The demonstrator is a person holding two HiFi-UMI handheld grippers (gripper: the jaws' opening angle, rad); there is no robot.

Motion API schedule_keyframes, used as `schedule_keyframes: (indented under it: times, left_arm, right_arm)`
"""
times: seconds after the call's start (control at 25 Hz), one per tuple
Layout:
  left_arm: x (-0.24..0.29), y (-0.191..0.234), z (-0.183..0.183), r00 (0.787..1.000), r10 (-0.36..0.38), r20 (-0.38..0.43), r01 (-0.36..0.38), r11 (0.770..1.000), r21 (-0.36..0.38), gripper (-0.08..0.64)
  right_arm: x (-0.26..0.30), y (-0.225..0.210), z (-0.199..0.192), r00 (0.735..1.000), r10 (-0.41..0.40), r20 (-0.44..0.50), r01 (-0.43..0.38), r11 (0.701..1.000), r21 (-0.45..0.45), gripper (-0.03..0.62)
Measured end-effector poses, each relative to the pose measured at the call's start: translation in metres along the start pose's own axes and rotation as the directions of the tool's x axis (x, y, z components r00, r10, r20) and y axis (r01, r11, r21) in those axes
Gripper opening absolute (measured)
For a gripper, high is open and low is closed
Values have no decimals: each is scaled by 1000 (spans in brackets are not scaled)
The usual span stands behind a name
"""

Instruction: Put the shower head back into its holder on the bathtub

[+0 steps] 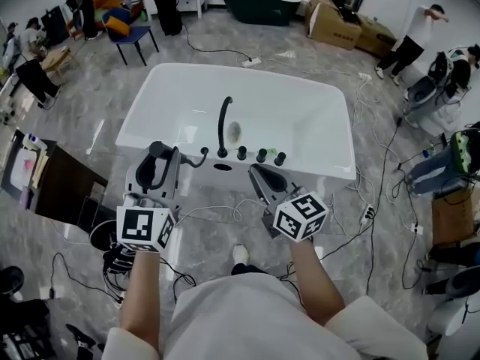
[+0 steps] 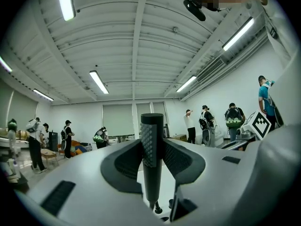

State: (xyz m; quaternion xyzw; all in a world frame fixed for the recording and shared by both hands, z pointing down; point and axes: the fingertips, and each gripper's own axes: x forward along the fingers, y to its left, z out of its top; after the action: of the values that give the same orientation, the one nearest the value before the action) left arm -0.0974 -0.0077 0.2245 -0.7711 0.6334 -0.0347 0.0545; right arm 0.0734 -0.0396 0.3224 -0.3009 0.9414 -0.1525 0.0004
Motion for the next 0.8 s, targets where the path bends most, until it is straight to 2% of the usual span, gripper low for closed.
schedule_keyframes:
  times: [0.32, 0.8]
  left_arm:
    - [29, -3, -8, 998, 51, -24, -51, 999, 10, 140]
    - [61, -2, -28, 996, 64, -59, -64, 998, 3, 140]
  right_arm:
    - [15, -30, 2, 999, 49, -22, -49, 999, 0, 15]
    - [28, -63, -2, 997, 50, -53, -49, 999, 8, 16]
